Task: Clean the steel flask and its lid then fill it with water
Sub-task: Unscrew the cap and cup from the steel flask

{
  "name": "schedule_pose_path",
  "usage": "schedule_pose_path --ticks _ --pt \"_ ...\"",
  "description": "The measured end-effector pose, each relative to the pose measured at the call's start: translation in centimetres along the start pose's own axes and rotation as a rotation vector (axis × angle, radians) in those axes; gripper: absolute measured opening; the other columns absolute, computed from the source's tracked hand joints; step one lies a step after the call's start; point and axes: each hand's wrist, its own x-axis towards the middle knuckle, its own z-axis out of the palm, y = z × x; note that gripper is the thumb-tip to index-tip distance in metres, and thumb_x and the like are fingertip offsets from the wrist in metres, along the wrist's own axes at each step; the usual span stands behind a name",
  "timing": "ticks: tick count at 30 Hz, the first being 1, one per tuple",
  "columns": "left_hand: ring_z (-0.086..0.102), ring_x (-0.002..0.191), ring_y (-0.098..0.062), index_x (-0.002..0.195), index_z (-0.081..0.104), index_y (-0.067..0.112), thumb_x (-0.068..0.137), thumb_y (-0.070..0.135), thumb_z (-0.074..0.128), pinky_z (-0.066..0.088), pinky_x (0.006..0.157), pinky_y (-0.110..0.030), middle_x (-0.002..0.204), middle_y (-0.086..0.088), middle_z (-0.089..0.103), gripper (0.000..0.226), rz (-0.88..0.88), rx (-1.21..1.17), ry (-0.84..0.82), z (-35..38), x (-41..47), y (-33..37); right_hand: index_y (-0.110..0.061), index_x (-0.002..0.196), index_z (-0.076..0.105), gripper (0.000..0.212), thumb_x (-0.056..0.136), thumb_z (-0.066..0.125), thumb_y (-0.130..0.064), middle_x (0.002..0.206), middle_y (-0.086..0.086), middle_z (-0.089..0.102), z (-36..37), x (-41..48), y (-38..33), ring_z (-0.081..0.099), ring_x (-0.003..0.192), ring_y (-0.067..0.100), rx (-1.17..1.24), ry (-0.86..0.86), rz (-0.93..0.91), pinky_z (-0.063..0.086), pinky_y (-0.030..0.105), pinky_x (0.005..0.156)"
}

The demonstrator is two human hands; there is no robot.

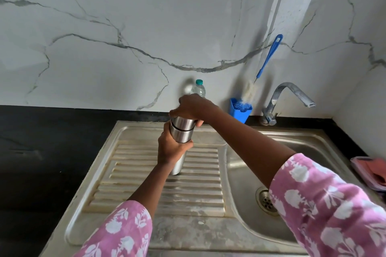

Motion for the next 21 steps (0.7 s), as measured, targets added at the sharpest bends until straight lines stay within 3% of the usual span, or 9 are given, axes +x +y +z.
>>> schedule_pose_path --ticks 3,6,9,11,16,19,21 --pt "0.059 0.075 -0.016 0.117 0.052 0.012 0.055 0.011 0.085 0.042 0.064 -0.018 0.089 0.004 0.061 0.070 0.022 0.016 -0.022 -0.7 0.3 -0.1 -0.017 0.106 0.055 0.031 0.079 0.067 -0.027 0.095 0.005 0.051 -1.0 0.0 0.1 0.057 0.075 0.021 0.056 -0.106 -0.077 0.059 0.037 0.066" --pt "0.058 0.073 -0.013 0.116 0.052 0.013 0.056 0.010 0.085 0.040 0.061 -0.011 0.088 0.005 0.061 0.069 0.046 0.025 -0.064 -1.1 0.4 0.2 -0.024 0.099 0.056 0.031 0.074 0.068 -0.011 0.091 -0.001 0.050 -1.7 0.2 0.6 0.051 0.079 0.017 0.045 -0.127 -0.196 0.050 0.027 0.060" --pt "0.056 0.069 -0.002 0.112 0.051 0.015 0.057 0.008 0.085 0.037 0.056 -0.002 0.087 0.007 0.060 0.065 0.058 0.027 -0.112 -1.5 0.6 0.5 -0.017 0.091 0.059 0.039 0.063 0.063 0.010 0.085 -0.002 0.050 -1.7 0.1 1.0 0.047 0.073 0.012 0.097 -0.149 -0.259 0.039 0.022 0.055" --pt "0.057 0.070 -0.006 0.114 0.052 0.013 0.057 0.008 0.085 0.037 0.057 -0.003 0.088 0.006 0.060 0.067 0.070 0.038 -0.134 -1.7 0.8 0.5 -0.013 0.086 0.059 0.045 0.055 0.056 0.020 0.089 0.002 0.051 -1.9 -0.1 1.2 0.046 0.074 0.015 0.175 -0.141 -0.276 0.038 0.022 0.056" --pt "0.060 0.074 -0.013 0.118 0.051 0.012 0.057 0.007 0.086 0.041 0.060 -0.011 0.091 0.003 0.063 0.071 0.078 0.039 -0.136 -2.1 0.5 -0.1 -0.012 0.080 0.058 0.048 0.048 0.054 0.024 0.090 0.006 0.054 -4.0 -0.4 3.7 0.048 0.075 0.020 0.295 -0.051 -0.252 0.040 0.027 0.056" --pt "0.059 0.075 -0.016 0.117 0.050 0.013 0.057 0.007 0.085 0.040 0.061 -0.015 0.090 0.003 0.062 0.070 0.053 0.036 -0.109 -2.5 0.3 -0.3 -0.015 0.081 0.056 0.049 0.049 0.059 0.022 0.089 0.004 0.054 -3.4 -1.1 5.6 0.048 0.077 0.019 0.202 -0.135 -0.175 0.038 0.025 0.058" --pt "0.058 0.074 -0.015 0.116 0.051 0.013 0.057 0.006 0.085 0.039 0.060 -0.011 0.088 0.004 0.061 0.069 0.031 0.023 -0.090 -2.7 0.1 -0.2 -0.015 0.084 0.057 0.048 0.052 0.062 0.021 0.090 0.002 0.054 -1.2 -1.7 6.6 0.049 0.080 0.018 0.148 -0.225 -0.141 0.037 0.024 0.059"
